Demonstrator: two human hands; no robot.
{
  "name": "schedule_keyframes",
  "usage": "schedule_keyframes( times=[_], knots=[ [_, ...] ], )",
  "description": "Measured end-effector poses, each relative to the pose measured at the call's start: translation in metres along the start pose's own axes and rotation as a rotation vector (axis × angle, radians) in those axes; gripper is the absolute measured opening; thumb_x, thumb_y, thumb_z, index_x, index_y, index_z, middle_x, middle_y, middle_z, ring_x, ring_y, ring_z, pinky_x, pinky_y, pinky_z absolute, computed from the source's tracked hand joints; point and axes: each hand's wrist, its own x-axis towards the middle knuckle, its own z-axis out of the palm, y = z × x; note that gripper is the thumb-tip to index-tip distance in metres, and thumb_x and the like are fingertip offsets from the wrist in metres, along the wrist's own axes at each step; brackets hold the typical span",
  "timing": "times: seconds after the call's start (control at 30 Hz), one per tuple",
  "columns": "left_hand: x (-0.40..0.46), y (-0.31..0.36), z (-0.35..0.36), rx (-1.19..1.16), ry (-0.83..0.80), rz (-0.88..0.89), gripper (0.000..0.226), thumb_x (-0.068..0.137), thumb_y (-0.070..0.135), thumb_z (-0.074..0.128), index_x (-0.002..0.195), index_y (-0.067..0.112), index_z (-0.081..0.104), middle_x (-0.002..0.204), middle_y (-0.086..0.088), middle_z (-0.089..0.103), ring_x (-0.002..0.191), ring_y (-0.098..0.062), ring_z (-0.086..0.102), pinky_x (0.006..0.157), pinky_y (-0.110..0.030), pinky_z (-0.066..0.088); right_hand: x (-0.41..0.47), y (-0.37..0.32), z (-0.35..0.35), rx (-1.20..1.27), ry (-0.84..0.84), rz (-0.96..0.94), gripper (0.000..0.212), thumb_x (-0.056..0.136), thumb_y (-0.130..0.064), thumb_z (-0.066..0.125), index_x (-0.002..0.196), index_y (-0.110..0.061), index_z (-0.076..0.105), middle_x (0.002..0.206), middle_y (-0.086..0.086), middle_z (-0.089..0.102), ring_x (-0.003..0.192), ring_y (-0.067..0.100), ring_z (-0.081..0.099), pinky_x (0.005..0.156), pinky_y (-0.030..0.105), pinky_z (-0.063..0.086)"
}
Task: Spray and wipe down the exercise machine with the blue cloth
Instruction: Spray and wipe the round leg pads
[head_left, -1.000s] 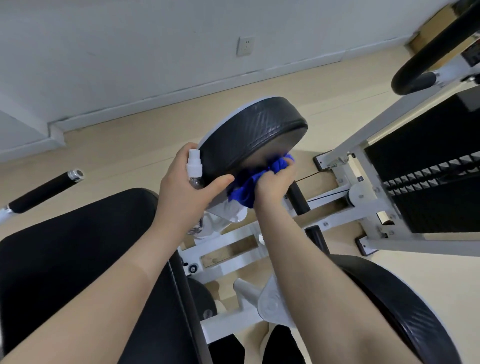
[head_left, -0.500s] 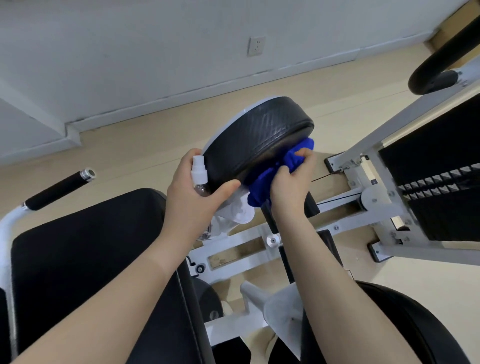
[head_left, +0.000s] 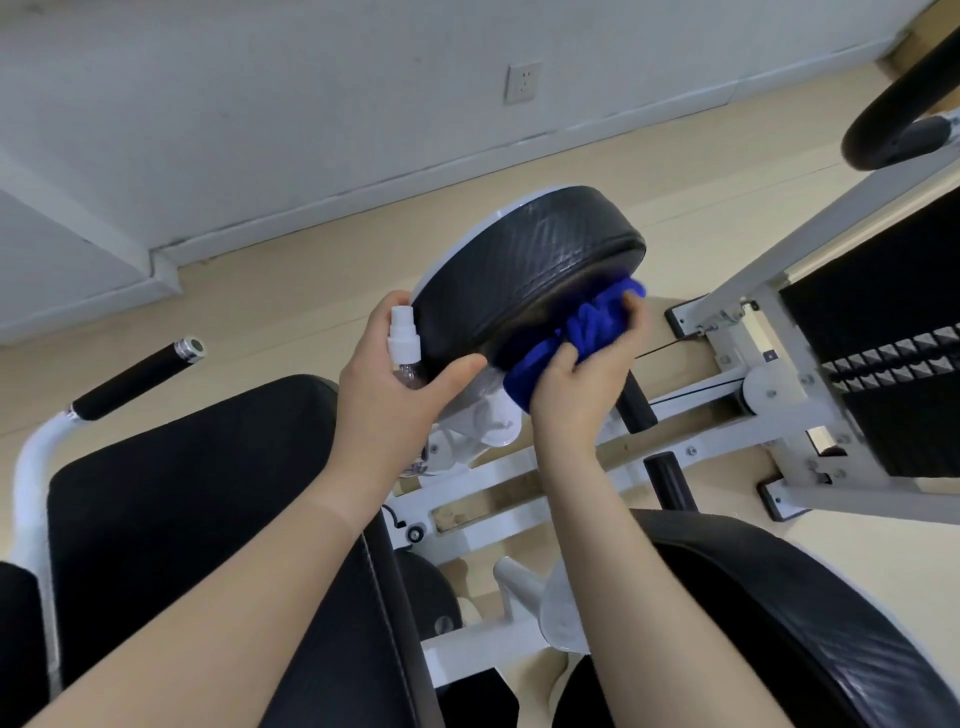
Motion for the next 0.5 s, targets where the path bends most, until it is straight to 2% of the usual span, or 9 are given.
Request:
schedule_keyframes(
  times=[0.07,0.1,0.17,0.2,0.27,0.3,0.37,0.43,0.5],
  knots=[
    [-0.001,0.000,0.000,0.004,-0.008,-0.012,0.043,0.070,0.037,0.071,0.098,0.051,0.041,0.088,0.019,0.058,0.076,-0.005,0.061,0.061,-0.018,0.053,-0.014,-0.008,-0.004,0.019,0.035,-0.170,0.067,0.086,0.009,0.043,0.145,-0.014,0.019,0.148,0.005,0.030,0.123,-0.006,0.034,0.096,0.002,0.031],
    [-0.001,0.000,0.000,0.007,-0.012,-0.019,0.043,0.070,0.038,0.071,0.099,0.050,0.042,0.089,0.018,0.058,0.076,-0.007,0.062,0.061,-0.018,0.053,-0.016,-0.007,-0.003,0.020,0.056,-0.202,0.067,0.088,0.009,0.043,0.146,-0.012,0.016,0.149,0.007,0.027,0.124,-0.008,0.030,0.095,-0.002,0.026],
    [0.002,0.001,-0.001,0.015,-0.016,-0.020,0.043,0.069,0.040,0.070,0.100,0.048,0.042,0.089,0.016,0.058,0.076,-0.008,0.061,0.062,-0.018,0.052,-0.005,0.004,0.007,0.034,0.068,-0.142,0.062,0.087,0.010,0.039,0.144,-0.008,0.023,0.145,0.012,0.032,0.117,-0.012,0.033,0.093,-0.005,0.022],
    [0.004,0.001,0.000,0.014,-0.019,-0.020,0.043,0.069,0.039,0.070,0.102,0.047,0.043,0.090,0.015,0.058,0.076,-0.009,0.060,0.062,-0.019,0.052,0.001,0.010,0.012,0.037,0.066,-0.072,0.058,0.085,0.010,0.038,0.140,-0.007,0.030,0.140,0.014,0.035,0.111,-0.009,0.036,0.093,-0.003,0.024],
    [0.006,0.000,0.000,0.013,-0.012,-0.022,0.046,0.071,0.037,0.070,0.108,0.040,0.044,0.090,0.012,0.058,0.074,-0.010,0.059,0.061,-0.018,0.050,0.009,0.018,0.018,0.064,0.035,0.093,0.057,0.078,0.009,0.034,0.134,-0.003,0.037,0.133,0.017,0.039,0.108,0.008,0.040,0.100,0.014,0.033],
    [0.007,-0.001,0.000,0.010,-0.007,-0.020,0.047,0.071,0.036,0.071,0.111,0.036,0.045,0.090,0.011,0.058,0.073,-0.009,0.058,0.060,-0.017,0.049,0.014,0.019,0.018,0.070,0.022,0.164,0.060,0.077,0.010,0.032,0.135,-0.004,0.037,0.133,0.017,0.039,0.112,0.016,0.041,0.103,0.025,0.034],
    [0.006,-0.003,0.000,0.012,0.009,-0.017,0.048,0.073,0.034,0.071,0.112,0.033,0.045,0.090,0.012,0.057,0.075,-0.008,0.058,0.059,-0.017,0.050,0.017,0.011,0.018,0.072,0.038,0.225,0.065,0.079,0.013,0.032,0.139,-0.011,0.035,0.135,0.014,0.040,0.122,0.021,0.042,0.108,0.037,0.033],
    [0.000,-0.004,0.001,0.018,0.015,-0.024,0.047,0.073,0.033,0.071,0.112,0.033,0.045,0.091,0.014,0.057,0.076,-0.005,0.059,0.059,-0.016,0.051,0.010,-0.005,0.012,0.102,0.083,0.119,0.065,0.084,0.012,0.034,0.142,-0.016,0.031,0.140,0.008,0.040,0.129,0.017,0.040,0.111,0.037,0.032],
    [-0.004,-0.002,0.002,0.012,0.020,-0.037,0.045,0.073,0.033,0.071,0.109,0.035,0.045,0.089,0.013,0.058,0.074,-0.005,0.059,0.059,-0.015,0.051,-0.002,-0.024,0.005,0.109,0.096,-0.106,0.064,0.085,0.012,0.035,0.144,-0.013,0.028,0.144,0.007,0.036,0.133,0.014,0.035,0.111,0.020,0.028]
  ],
)
